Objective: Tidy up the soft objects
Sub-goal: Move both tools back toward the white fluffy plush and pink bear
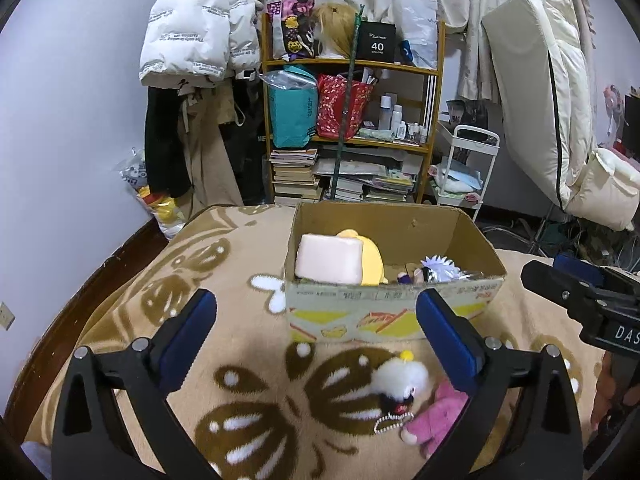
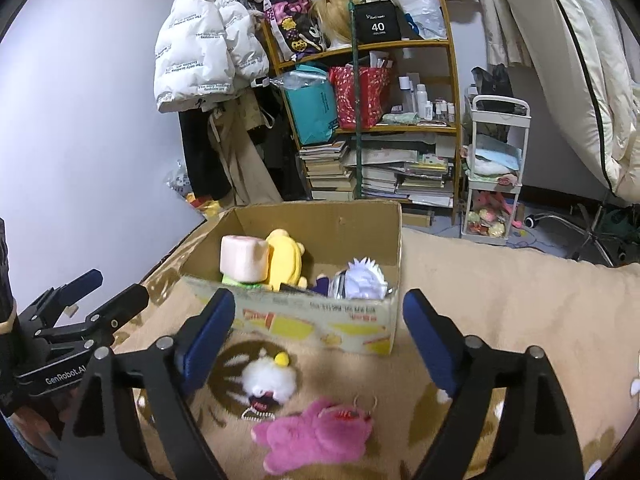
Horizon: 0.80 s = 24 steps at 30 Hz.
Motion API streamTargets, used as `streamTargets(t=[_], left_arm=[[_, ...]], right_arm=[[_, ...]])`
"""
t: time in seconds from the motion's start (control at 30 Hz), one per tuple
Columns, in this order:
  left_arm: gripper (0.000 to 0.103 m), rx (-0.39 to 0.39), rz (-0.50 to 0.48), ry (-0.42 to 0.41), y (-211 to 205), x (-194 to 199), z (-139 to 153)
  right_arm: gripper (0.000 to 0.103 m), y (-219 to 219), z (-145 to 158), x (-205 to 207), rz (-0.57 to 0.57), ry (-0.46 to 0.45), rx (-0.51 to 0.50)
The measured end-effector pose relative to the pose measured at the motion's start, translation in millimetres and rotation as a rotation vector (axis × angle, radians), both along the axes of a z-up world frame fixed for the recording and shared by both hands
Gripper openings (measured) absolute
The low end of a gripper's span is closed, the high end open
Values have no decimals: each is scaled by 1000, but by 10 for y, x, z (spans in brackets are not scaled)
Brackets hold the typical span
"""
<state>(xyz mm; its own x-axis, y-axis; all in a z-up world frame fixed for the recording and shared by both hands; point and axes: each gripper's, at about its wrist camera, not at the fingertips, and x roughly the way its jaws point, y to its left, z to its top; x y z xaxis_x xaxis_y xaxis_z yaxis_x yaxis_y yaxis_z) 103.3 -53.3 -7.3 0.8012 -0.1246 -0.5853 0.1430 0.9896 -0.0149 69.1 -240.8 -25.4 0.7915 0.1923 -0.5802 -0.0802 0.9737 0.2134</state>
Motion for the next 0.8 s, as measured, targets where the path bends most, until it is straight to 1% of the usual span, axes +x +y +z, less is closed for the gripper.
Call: streamTargets(t=[0.13, 0.23, 0.37, 0.63, 0.8], left_arm=[[99, 6, -3, 22, 20, -120, -26], [99, 28, -15, 47, 10, -202, -41], [99, 46, 3, 67, 17, -300, -60], [99, 37, -15, 100, 56, -408, -86], [99, 36, -14, 107, 63, -398, -102]], right_arm=[[93, 55, 16, -126, 12, 12, -17], [101, 93, 7, -212, 10, 23, -17], [101, 154, -17, -315, 9, 42, -24], [102, 293, -80, -474, 31, 73, -44], [102, 306, -118, -508, 27, 91, -32]])
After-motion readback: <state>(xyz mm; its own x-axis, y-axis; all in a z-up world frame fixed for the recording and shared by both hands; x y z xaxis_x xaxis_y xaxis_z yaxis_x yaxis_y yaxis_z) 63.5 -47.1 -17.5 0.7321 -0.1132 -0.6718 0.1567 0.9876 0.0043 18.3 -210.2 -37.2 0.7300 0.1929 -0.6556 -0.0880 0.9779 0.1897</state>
